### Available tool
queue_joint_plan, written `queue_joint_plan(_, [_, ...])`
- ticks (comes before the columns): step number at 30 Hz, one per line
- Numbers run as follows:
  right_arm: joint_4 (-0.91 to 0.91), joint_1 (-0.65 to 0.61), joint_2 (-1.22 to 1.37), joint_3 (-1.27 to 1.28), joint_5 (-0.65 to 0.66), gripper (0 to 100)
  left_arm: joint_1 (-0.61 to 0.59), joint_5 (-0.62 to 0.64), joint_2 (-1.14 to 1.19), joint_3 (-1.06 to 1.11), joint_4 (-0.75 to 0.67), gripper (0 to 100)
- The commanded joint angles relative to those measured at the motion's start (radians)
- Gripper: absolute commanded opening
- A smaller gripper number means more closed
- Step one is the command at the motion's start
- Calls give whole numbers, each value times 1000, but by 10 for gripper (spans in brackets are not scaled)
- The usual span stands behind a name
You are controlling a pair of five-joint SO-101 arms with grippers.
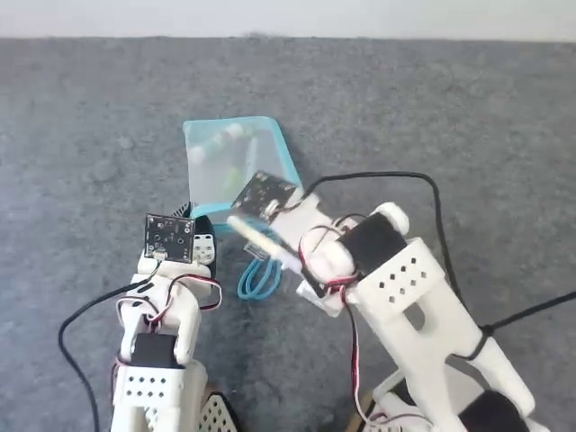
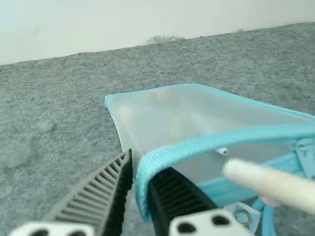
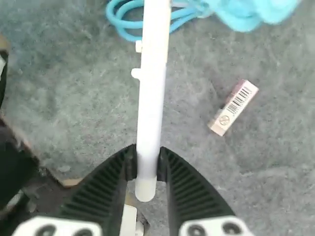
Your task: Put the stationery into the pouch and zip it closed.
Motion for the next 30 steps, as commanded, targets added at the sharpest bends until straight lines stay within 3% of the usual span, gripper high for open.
queue_joint_plan(1, [-38, 58, 12, -38, -37, 16, 6, -9, -5, -13, 0, 13])
queue_joint_plan(7, [-61, 79, 183, -132, -43, 16, 6, -9, -5, -13, 0, 13])
queue_joint_plan(13, [-85, 76, 406, -457, -163, 17, 6, -9, -5, -13, 0, 13])
queue_joint_plan(18, [-85, 61, 613, -701, -187, 24, 6, -9, -5, -13, 0, 13])
queue_joint_plan(24, [-76, -12, 760, -836, -190, 180, 6, -9, -5, -13, 0, 13])
queue_joint_plan(30, [-53, -84, 680, -839, -192, 199, 6, -11, -5, -13, 0, 13])
